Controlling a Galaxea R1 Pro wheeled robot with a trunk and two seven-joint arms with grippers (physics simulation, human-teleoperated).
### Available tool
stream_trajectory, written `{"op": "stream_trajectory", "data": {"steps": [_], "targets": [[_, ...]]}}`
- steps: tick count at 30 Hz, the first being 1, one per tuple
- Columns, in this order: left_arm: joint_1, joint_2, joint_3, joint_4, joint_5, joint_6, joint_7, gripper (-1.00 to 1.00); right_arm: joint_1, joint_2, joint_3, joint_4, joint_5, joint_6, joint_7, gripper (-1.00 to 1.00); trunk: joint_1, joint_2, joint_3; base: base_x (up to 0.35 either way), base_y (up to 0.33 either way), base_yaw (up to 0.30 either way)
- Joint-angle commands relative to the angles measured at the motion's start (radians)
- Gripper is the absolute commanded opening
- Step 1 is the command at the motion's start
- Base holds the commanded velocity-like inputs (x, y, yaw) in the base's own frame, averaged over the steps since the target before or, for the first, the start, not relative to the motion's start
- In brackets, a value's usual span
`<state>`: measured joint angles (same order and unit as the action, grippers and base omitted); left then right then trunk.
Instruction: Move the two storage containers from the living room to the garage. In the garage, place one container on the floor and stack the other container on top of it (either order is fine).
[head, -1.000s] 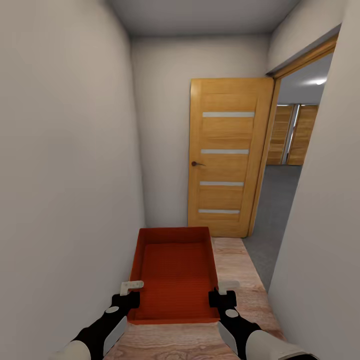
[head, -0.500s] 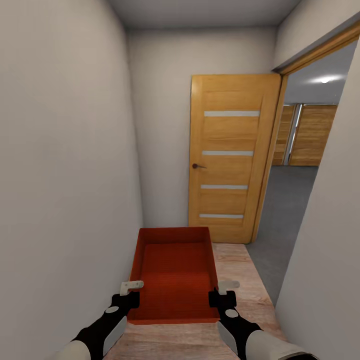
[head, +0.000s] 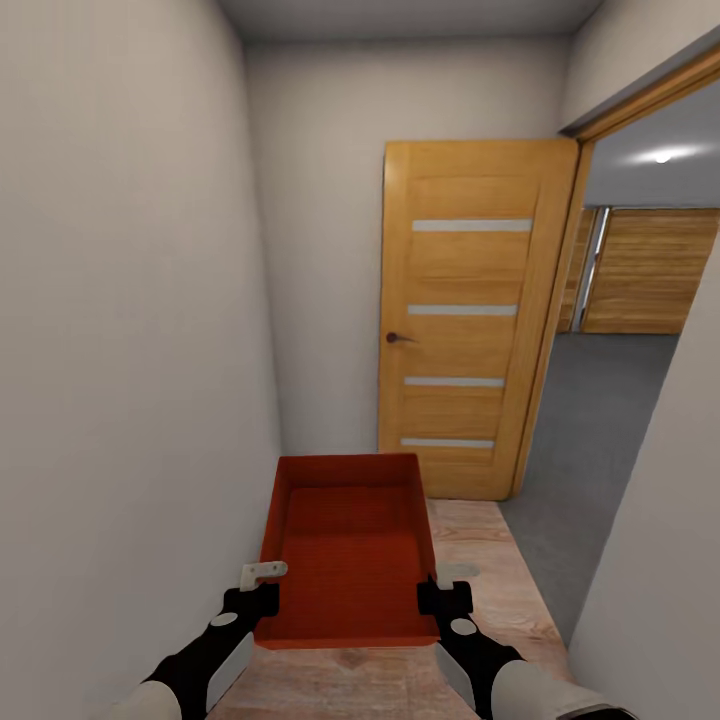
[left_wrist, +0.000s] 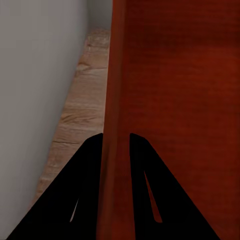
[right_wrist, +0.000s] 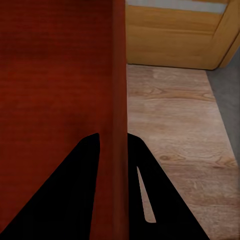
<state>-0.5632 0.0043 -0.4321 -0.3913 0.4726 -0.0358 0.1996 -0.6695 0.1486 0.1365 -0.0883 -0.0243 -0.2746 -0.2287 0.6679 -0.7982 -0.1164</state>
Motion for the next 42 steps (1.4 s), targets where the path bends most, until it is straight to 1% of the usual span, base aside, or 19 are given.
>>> {"op": "stream_trajectory", "data": {"steps": [1, 9, 13, 23, 42], "targets": [[-0.001, 0.000, 0.010, 0.000, 0.000, -0.004, 0.044, -1.00, -0.001, 0.006, -0.025, -0.001, 0.010, 0.003, -0.003, -1.00, 0.001, -0.001, -0.002, 0.323, 0.000, 0.000], [-0.001, -0.001, 0.010, 0.000, 0.000, -0.004, 0.044, -1.00, -0.001, 0.006, -0.025, 0.000, 0.010, 0.002, -0.003, -1.00, 0.001, -0.001, -0.002, 0.323, 0.000, -0.001], [-0.001, -0.001, 0.010, 0.000, 0.000, -0.005, 0.044, -1.00, -0.001, 0.009, -0.025, 0.001, 0.010, 0.002, -0.003, -1.00, 0.001, -0.001, -0.002, 0.323, 0.000, -0.111], [-0.001, -0.001, 0.010, -0.003, 0.000, -0.006, 0.044, -1.00, -0.001, 0.009, -0.025, 0.001, 0.010, 0.002, -0.003, -1.00, 0.001, -0.001, -0.002, 0.323, 0.057, -0.266], [-0.001, -0.001, 0.010, -0.003, 0.000, -0.006, 0.044, -1.00, -0.001, 0.009, -0.024, 0.001, 0.010, 0.002, -0.003, -1.00, 0.001, -0.001, -0.002, 0.323, 0.151, -0.284]]}}
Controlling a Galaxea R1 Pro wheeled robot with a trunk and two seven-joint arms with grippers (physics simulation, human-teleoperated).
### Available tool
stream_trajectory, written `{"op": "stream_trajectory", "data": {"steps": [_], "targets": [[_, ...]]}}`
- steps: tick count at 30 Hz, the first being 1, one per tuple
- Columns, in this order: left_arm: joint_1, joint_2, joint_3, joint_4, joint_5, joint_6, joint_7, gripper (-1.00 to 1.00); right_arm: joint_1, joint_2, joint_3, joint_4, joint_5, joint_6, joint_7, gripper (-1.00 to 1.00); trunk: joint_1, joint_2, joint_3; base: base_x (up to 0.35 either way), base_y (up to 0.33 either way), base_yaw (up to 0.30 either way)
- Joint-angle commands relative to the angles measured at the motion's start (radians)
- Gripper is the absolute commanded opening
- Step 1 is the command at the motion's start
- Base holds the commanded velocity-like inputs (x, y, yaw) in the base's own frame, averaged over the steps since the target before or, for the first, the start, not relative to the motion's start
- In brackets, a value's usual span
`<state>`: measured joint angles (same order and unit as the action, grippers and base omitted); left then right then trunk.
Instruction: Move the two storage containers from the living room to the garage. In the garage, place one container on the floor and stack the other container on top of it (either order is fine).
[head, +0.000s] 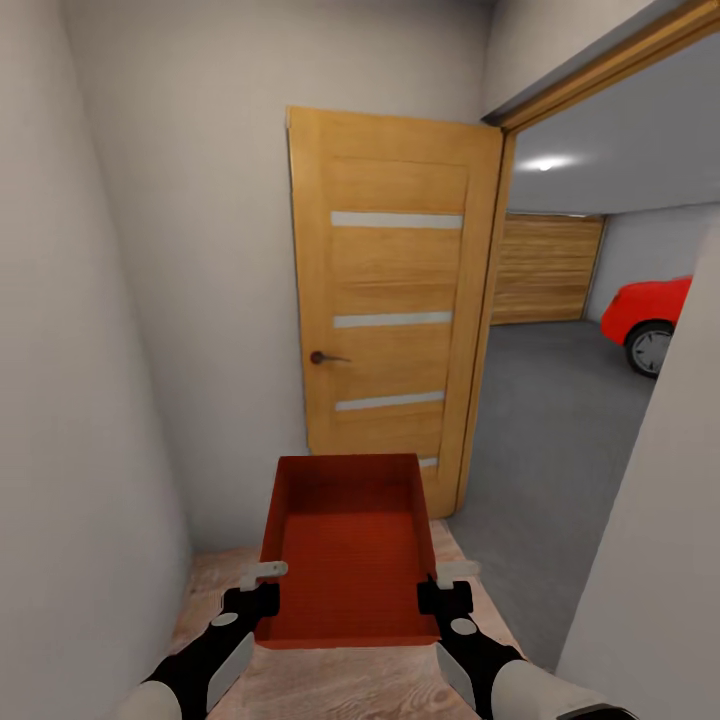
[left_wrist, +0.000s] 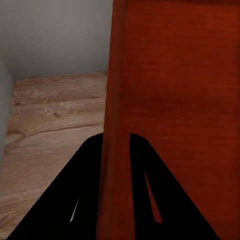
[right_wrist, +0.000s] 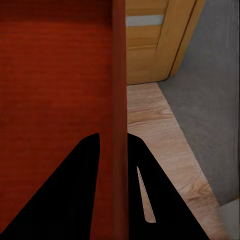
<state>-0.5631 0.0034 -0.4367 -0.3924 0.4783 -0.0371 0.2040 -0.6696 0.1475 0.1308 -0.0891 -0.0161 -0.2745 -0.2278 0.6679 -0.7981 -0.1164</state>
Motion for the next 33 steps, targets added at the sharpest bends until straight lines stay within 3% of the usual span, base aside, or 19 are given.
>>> {"op": "stream_trajectory", "data": {"steps": [1, 33], "targets": [[-0.001, 0.000, 0.015, -0.002, -0.006, -0.004, 0.040, -1.00, -0.001, 0.010, -0.019, 0.002, 0.002, 0.001, -0.004, -1.00, 0.001, -0.001, -0.002, 0.323, 0.149, -0.284], [-0.001, 0.000, 0.015, -0.010, -0.006, -0.004, 0.040, -1.00, -0.001, 0.010, -0.019, 0.002, 0.002, 0.001, -0.004, -1.00, 0.001, -0.001, -0.002, 0.323, 0.115, -0.284]]}}
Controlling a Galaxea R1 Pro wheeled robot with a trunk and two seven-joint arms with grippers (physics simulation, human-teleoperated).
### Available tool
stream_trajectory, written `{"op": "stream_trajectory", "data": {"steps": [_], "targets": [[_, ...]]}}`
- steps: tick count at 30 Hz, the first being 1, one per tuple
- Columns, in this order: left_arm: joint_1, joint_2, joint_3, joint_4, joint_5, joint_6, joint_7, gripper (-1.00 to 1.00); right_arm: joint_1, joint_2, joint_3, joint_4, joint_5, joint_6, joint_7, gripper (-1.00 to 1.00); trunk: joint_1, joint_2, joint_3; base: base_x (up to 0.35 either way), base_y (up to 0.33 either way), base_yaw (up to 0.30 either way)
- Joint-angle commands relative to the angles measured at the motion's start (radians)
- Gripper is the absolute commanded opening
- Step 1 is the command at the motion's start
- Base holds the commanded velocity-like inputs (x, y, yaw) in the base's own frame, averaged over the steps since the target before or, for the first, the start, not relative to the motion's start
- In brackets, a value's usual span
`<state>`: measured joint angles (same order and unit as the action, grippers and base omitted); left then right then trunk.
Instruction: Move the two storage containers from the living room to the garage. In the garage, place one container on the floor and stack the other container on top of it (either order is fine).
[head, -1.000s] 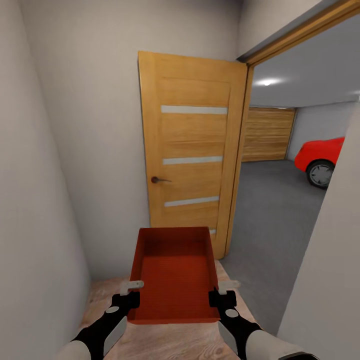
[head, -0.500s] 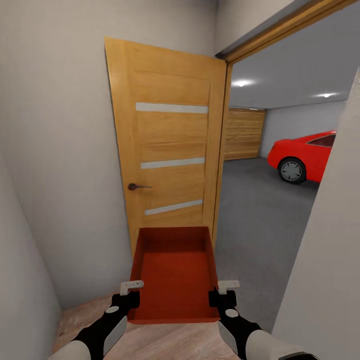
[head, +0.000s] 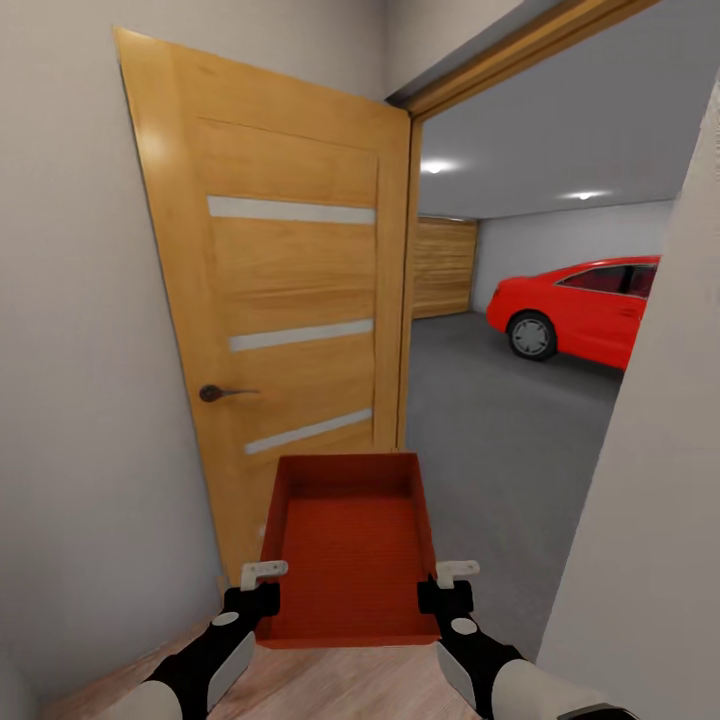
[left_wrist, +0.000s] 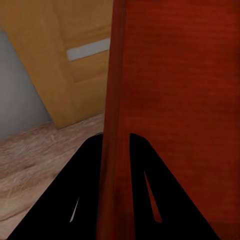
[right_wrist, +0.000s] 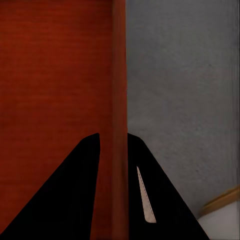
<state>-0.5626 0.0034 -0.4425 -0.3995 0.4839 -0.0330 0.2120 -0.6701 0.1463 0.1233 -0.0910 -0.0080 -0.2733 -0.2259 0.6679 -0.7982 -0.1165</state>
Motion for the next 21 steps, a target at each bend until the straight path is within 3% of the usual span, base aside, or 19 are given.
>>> {"op": "stream_trajectory", "data": {"steps": [1, 21], "targets": [[-0.002, 0.000, 0.021, -0.003, -0.011, -0.008, 0.032, -1.00, 0.000, 0.012, -0.012, 0.004, -0.006, 0.000, -0.006, -1.00, 0.001, -0.001, -0.001, 0.244, 0.087, -0.284], [-0.002, 0.000, 0.024, -0.007, -0.011, -0.008, 0.037, -1.00, 0.000, 0.012, -0.011, 0.004, -0.006, 0.000, -0.006, -1.00, 0.001, -0.001, -0.001, 0.042, 0.024, -0.284]]}}
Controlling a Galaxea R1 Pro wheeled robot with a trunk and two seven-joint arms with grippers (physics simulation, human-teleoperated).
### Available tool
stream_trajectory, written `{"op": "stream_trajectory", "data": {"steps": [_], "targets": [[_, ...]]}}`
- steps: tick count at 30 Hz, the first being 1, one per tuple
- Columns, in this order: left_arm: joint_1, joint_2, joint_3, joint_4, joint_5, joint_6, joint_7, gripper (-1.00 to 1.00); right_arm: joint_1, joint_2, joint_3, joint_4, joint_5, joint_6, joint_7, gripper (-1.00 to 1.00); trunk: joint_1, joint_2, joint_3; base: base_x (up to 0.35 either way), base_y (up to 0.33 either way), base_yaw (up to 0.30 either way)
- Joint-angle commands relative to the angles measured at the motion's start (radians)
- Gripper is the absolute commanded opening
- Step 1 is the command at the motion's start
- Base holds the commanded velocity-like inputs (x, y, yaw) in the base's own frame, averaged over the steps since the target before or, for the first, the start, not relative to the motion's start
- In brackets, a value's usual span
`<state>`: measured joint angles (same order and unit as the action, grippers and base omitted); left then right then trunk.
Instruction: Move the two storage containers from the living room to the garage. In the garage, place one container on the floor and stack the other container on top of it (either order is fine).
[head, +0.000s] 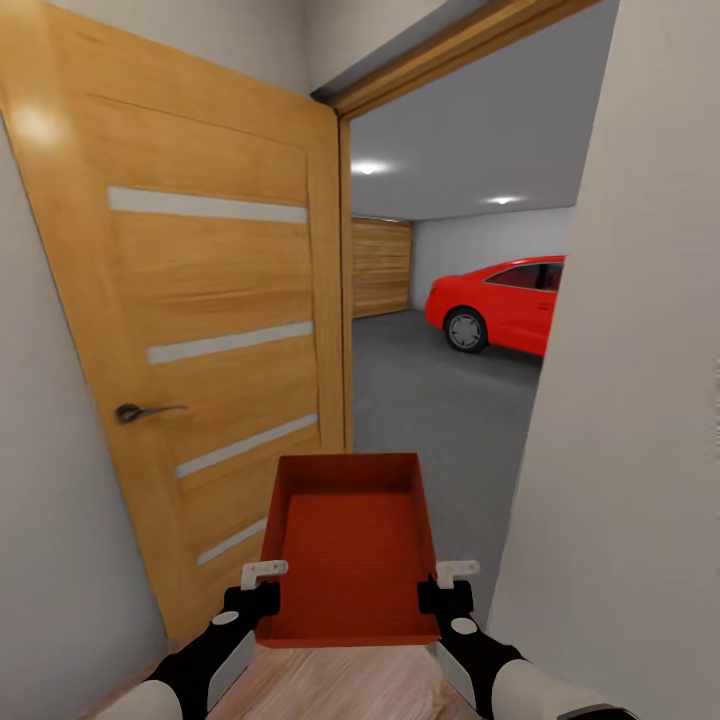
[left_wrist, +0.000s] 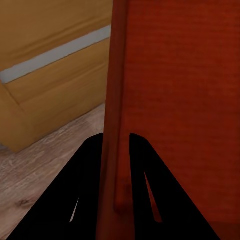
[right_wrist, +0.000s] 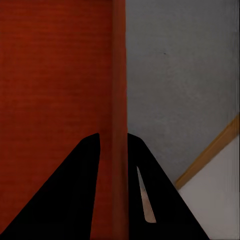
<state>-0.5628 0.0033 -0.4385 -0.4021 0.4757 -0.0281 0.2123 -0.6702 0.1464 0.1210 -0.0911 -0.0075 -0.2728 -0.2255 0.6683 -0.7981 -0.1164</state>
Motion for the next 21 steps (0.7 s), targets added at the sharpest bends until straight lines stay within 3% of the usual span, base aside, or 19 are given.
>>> {"op": "stream_trajectory", "data": {"steps": [1, 8, 16, 21], "targets": [[-0.002, 0.000, 0.020, -0.004, -0.003, -0.013, 0.036, -1.00, 0.000, 0.012, -0.009, 0.004, -0.006, 0.000, -0.006, -1.00, 0.000, -0.001, -0.002, 0.135, 0.169, -0.284], [-0.002, 0.000, 0.020, -0.004, -0.003, -0.013, 0.035, -1.00, 0.000, 0.012, -0.009, 0.004, -0.006, 0.000, -0.006, -1.00, 0.000, -0.001, -0.002, 0.179, 0.246, -0.277], [-0.002, -0.001, 0.020, -0.003, -0.003, -0.013, 0.035, -1.00, 0.000, 0.010, -0.010, 0.004, -0.006, 0.000, -0.006, -1.00, 0.000, -0.001, -0.002, 0.192, 0.266, -0.047], [-0.002, -0.002, 0.020, -0.003, -0.003, -0.013, 0.035, -1.00, 0.000, 0.011, -0.010, 0.004, -0.007, 0.000, -0.006, -1.00, 0.000, -0.001, -0.002, 0.195, 0.267, -0.209]]}}
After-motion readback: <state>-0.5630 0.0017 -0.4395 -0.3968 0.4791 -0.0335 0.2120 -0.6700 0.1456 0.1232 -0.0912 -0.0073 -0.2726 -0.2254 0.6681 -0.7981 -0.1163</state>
